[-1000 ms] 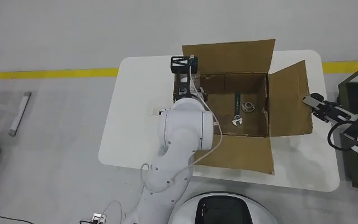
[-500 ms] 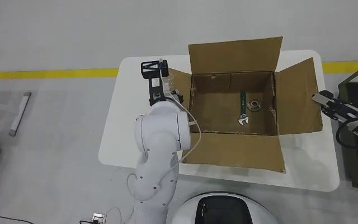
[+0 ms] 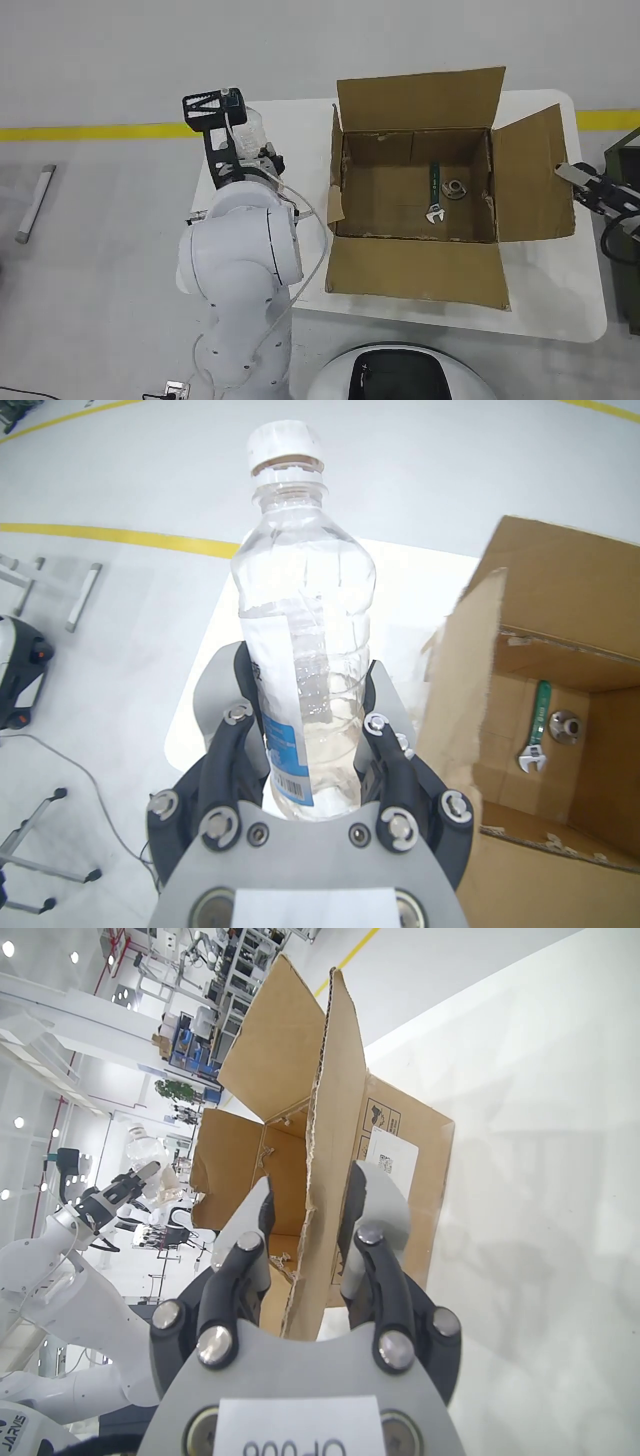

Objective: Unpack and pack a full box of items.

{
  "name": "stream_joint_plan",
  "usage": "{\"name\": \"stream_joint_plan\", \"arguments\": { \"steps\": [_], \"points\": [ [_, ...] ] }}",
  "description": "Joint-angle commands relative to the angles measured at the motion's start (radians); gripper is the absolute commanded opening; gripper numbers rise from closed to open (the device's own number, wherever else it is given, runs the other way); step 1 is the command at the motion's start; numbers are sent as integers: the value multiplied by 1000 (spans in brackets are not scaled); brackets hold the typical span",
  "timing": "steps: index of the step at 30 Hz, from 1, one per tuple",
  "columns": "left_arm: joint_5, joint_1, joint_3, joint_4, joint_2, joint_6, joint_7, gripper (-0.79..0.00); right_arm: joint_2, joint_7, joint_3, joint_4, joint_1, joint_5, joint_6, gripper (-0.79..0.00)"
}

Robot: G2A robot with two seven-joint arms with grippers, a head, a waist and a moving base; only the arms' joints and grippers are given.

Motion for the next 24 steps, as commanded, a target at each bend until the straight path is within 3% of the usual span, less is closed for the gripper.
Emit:
{"name": "stream_joint_plan", "arguments": {
  "steps": [1, 5, 13, 24],
  "points": [
    [29, 22, -24, 11, 1, -21, 0, -785, 0, -17, 7, -6, -5, -9, -5, 0],
    [56, 90, -60, 70, 2, -66, 0, -785, 0, -43, 20, -19, -22, -30, -3, 0],
    [37, 196, -59, 201, -4, -43, 14, -785, 1, -62, 29, -18, -46, -47, -5, 0],
    [-44, 223, -54, 390, -16, 22, 75, -785, 5, -70, 33, -18, -50, -53, -4, 0]
  ]
}}
